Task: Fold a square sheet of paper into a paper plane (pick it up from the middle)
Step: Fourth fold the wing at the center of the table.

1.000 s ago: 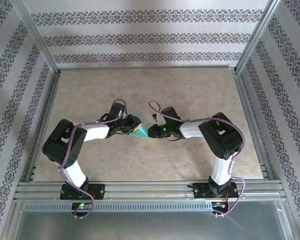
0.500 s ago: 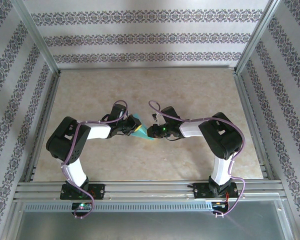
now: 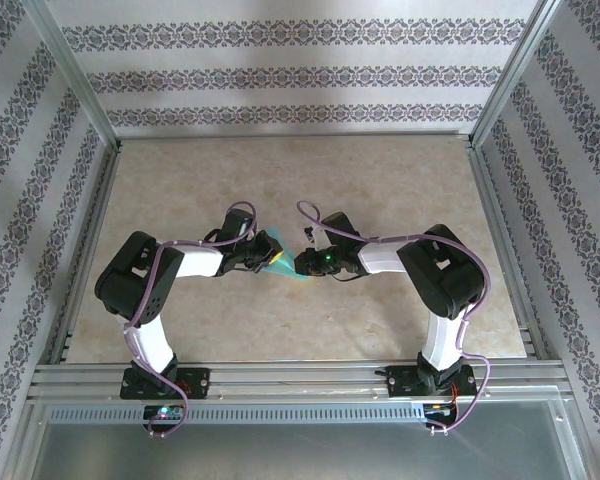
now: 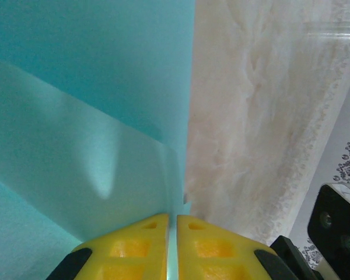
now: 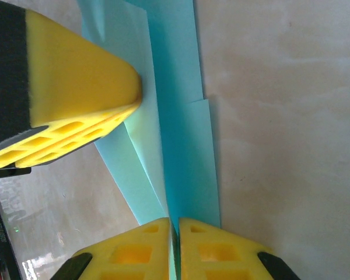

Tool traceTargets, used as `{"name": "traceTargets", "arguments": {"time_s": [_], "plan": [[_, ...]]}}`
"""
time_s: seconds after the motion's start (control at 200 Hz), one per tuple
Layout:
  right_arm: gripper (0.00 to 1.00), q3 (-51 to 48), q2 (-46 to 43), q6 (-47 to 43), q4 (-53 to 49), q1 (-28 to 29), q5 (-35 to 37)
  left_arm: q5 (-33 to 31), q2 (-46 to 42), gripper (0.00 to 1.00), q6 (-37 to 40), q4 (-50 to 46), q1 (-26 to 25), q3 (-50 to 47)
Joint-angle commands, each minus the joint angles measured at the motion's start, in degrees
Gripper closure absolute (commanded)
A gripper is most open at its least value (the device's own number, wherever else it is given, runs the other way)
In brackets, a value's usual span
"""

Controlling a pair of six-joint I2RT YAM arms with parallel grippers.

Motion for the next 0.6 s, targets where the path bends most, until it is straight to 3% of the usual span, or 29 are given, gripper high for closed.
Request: {"name": "traceTargets", "arguments": {"time_s": [0.0, 0.6], "plan": [[0.86, -0.7, 2.2, -0.5, -7.9, 0.2, 0.7, -0.7, 1.2, 0.88, 1.9, -1.3, -0.7, 1.7], [0.85, -0.4, 2.6, -0.9, -9.4, 0.2, 1.6, 1.3, 2.0, 0.87, 3.0, 0.9, -0.7, 2.8]]}}
